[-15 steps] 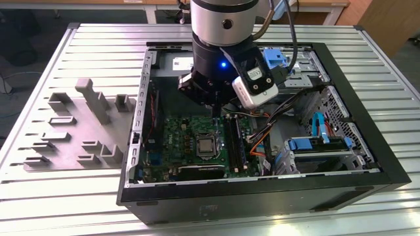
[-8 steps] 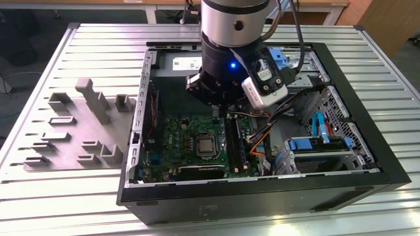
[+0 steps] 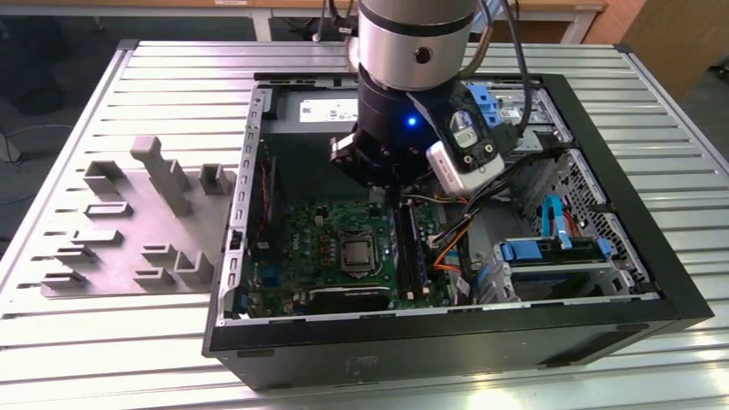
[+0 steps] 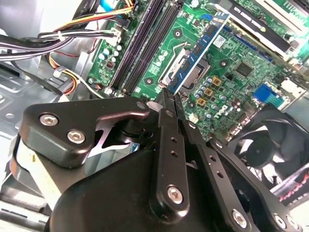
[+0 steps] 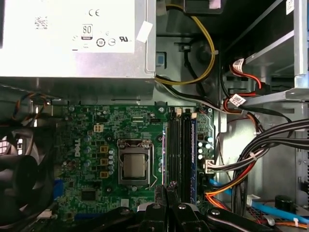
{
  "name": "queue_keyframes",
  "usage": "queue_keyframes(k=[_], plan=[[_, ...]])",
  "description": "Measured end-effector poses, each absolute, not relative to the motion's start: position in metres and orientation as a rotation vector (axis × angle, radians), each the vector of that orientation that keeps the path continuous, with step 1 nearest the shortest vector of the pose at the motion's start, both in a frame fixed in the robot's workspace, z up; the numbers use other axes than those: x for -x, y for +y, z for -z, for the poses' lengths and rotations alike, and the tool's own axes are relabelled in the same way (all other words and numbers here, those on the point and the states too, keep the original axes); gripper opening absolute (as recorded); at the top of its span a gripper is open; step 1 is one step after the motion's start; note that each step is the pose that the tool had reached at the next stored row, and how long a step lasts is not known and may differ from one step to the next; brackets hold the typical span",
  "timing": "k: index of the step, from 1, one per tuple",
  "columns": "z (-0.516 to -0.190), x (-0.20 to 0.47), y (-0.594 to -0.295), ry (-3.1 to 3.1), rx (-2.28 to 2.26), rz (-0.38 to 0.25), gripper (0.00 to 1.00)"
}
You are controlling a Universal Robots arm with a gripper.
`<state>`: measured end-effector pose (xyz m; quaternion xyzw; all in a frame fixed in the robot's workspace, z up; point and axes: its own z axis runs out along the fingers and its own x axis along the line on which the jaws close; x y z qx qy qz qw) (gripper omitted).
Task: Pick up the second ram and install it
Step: 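Insert the second ram into the second slot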
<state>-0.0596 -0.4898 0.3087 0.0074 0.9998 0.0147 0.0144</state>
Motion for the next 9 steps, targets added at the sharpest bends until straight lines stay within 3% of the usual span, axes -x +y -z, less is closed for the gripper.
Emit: queue_keyframes(k=[9], plan=[[-0.294, 0.059, -0.49, 3.112, -0.023, -0.046, 0.13]])
